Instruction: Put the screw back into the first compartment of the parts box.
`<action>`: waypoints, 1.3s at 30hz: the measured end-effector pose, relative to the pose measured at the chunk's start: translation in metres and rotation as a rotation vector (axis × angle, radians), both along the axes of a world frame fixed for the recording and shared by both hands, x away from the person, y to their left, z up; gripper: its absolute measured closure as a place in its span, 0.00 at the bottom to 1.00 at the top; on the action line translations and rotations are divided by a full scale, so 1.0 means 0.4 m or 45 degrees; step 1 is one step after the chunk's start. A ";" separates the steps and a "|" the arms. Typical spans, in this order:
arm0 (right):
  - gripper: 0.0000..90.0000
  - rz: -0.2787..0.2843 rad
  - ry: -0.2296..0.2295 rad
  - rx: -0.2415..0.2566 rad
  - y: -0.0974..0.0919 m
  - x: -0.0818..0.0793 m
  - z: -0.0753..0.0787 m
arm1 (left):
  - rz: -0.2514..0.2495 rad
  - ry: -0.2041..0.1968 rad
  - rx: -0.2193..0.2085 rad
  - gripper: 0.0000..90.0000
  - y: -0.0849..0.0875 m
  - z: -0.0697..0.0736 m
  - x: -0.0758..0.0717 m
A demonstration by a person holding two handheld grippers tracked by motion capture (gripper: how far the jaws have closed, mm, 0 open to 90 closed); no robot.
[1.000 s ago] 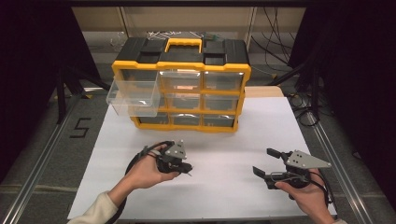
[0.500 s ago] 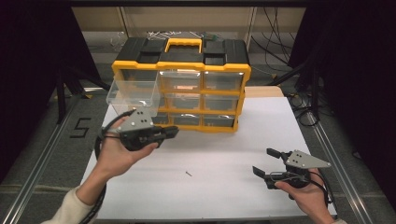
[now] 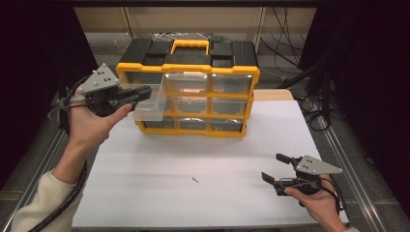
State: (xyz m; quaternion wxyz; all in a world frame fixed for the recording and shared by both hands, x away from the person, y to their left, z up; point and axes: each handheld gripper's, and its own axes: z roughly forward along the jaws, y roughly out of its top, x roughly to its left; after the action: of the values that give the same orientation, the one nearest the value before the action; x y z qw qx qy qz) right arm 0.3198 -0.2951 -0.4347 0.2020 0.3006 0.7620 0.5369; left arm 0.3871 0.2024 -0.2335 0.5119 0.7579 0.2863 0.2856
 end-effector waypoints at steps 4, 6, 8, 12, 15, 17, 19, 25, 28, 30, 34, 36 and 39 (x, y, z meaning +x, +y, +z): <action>0.17 0.008 -0.003 0.023 0.003 0.002 -0.004 | 0.027 0.016 0.067 0.95 0.012 -0.002 0.024; 0.17 -0.002 -0.007 0.009 0.002 0.001 -0.002 | 0.032 0.037 0.101 0.95 0.014 -0.008 0.030; 0.17 -0.003 0.006 0.010 0.001 -0.001 -0.001 | 0.035 0.004 0.100 0.92 0.019 -0.012 0.030; 0.17 -0.001 -0.003 0.005 0.001 0.001 -0.002 | 0.034 -0.018 0.028 0.66 0.027 -0.010 0.018; 0.17 0.001 0.013 0.001 0.001 -0.001 -0.001 | -0.010 -0.071 0.015 0.53 0.019 -0.005 -0.009; 0.17 -0.004 -0.005 0.005 0.002 0.001 -0.002 | -0.071 -0.110 0.027 0.50 0.004 -0.002 -0.037; 0.17 -0.004 0.001 0.004 0.001 0.000 -0.002 | -0.149 -0.128 0.035 0.51 -0.022 -0.005 -0.070; 0.17 0.001 -0.001 0.001 0.001 0.000 -0.001 | -0.450 -0.046 0.240 0.54 -0.147 -0.085 -0.129; 0.17 0.001 -0.001 -0.001 0.000 -0.001 0.000 | -0.542 0.069 0.378 0.55 -0.202 -0.164 -0.114; 0.17 0.002 0.021 -0.001 0.000 -0.003 0.001 | -0.572 0.142 0.437 0.55 -0.234 -0.230 -0.097; 0.17 0.007 -0.001 0.006 0.001 0.002 -0.003 | -0.642 0.319 0.598 0.55 -0.276 -0.363 -0.047; 0.17 0.005 0.001 0.006 0.001 0.001 -0.002 | -0.684 0.398 0.677 0.54 -0.291 -0.435 -0.023; 0.17 0.004 0.000 0.005 0.000 0.001 -0.002 | -0.751 0.462 0.780 0.53 -0.303 -0.493 -0.002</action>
State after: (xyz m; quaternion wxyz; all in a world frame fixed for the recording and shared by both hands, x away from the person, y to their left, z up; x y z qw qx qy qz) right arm 0.3202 -0.2949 -0.4355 0.2007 0.2997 0.7614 0.5387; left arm 0.3862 0.0812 -0.4306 0.2652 0.9611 0.0458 0.0618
